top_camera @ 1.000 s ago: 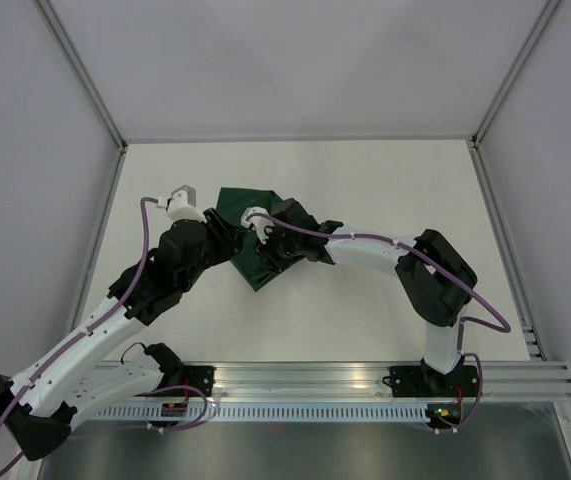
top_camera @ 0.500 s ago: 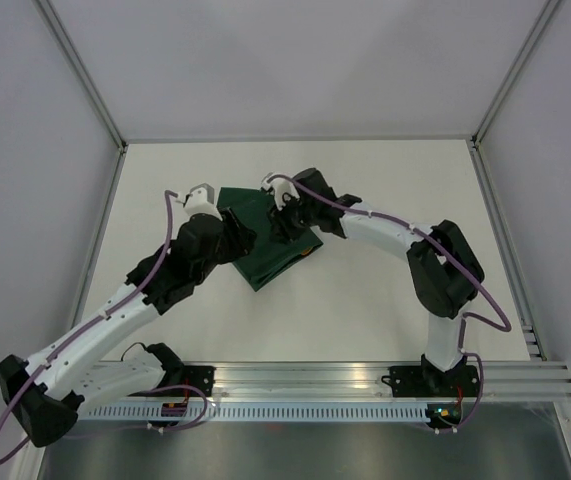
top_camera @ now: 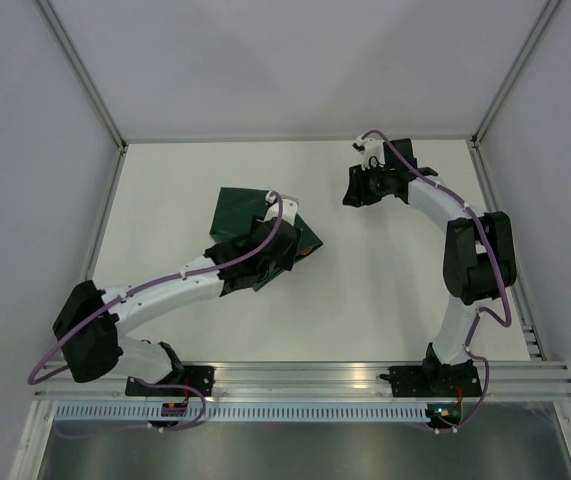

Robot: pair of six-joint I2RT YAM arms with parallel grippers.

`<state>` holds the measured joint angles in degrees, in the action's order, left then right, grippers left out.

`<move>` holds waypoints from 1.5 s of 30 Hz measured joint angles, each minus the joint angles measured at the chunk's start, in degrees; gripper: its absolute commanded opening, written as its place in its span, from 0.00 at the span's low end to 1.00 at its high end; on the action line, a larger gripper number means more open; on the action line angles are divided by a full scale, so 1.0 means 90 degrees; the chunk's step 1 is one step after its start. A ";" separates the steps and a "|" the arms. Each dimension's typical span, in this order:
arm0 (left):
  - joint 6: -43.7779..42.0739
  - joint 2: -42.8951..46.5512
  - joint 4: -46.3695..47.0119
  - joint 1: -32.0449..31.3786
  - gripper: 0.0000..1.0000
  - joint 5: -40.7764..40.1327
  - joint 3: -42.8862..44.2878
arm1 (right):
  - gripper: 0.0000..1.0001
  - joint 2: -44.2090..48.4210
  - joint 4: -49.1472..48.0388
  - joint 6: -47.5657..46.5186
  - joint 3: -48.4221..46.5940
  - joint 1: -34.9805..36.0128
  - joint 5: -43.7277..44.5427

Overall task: Fold the napkin, place the utensils inside, and roll it up
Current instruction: Fold the napkin at the center of the board.

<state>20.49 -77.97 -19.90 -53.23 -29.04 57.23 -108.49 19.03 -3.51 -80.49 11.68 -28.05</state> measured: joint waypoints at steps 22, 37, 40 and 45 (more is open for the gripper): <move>0.3113 -0.0976 -0.1668 0.3293 0.02 -0.0189 -0.0646 | 0.29 -0.1639 0.0704 -0.0206 -0.1603 0.0984 0.1090; 0.3181 -0.2416 -0.1090 0.4141 0.02 0.0427 0.0114 | 0.27 -0.1666 0.0709 -0.0376 -0.1149 0.1423 0.1744; 0.3167 -0.2596 -0.1054 0.4153 0.02 0.0459 0.0321 | 0.26 -0.1581 0.0695 -0.0427 -0.0962 0.1508 0.1768; 0.3062 -0.2871 -0.0945 0.4153 0.02 0.0583 0.0658 | 0.25 -0.1314 0.0631 -0.0478 -0.0568 0.1610 0.1761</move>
<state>48.05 -103.81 -28.40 -15.86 -23.79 63.16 -120.31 24.71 -7.81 -85.60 26.17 -12.21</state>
